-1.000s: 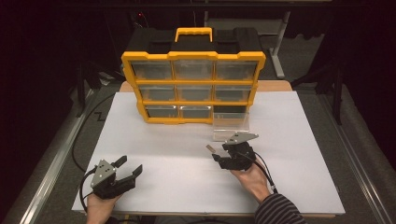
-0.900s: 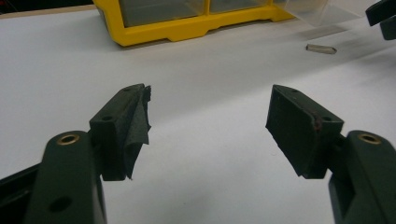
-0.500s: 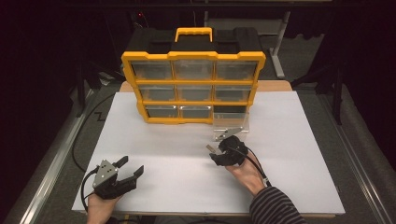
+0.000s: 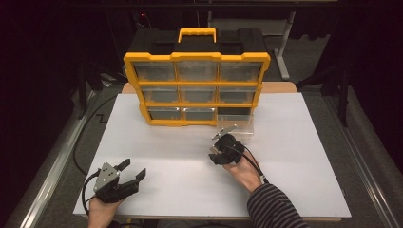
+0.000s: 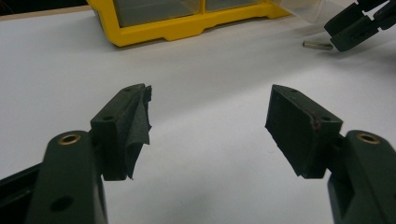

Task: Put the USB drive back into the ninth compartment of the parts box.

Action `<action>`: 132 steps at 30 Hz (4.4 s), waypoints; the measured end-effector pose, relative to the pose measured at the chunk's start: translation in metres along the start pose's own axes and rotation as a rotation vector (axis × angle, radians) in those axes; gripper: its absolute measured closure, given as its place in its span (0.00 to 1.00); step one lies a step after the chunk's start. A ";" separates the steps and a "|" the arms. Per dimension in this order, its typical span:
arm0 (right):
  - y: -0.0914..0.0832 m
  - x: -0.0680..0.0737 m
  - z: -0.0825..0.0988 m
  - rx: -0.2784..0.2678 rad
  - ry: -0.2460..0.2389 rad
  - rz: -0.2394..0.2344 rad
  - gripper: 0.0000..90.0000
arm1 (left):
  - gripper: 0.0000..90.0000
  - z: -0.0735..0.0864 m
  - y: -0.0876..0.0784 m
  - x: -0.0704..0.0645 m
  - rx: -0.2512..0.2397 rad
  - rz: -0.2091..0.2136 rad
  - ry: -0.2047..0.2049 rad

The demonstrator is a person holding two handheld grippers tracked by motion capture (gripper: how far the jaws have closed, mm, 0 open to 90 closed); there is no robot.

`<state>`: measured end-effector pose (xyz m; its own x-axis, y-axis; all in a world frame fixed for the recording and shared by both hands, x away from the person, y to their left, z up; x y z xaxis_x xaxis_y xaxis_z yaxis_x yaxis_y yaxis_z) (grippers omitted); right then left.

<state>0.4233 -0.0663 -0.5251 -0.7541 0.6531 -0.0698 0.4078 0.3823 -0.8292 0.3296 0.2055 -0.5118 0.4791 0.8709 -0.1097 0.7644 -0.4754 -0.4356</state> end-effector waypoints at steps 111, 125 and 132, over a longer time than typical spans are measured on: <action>-0.113 -0.046 0.056 -0.169 0.088 0.025 0.88 | 0.35 0.000 0.001 0.004 -0.011 -0.026 -0.014; -0.129 -0.052 0.048 -0.225 0.096 0.044 0.88 | 0.35 0.002 0.001 0.004 -0.001 -0.029 -0.015; -0.141 -0.055 0.037 -0.233 0.069 0.063 0.88 | 0.35 0.001 0.002 0.005 -0.003 -0.028 -0.022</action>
<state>0.3884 -0.1801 -0.4253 -0.6894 0.7207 -0.0727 0.5671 0.4746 -0.6732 0.3333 0.2093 -0.5147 0.4477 0.8864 -0.1174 0.7785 -0.4510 -0.4365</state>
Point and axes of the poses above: each handheld gripper's, and its own axes: y roughly forward along the jaws, z roughly out of its underside, x roughly to its left, the point moved 10 cm from there along y, roughly forward along the jaws, and after that the axes turned 5 degrees about -y, right-handed, at the moved point
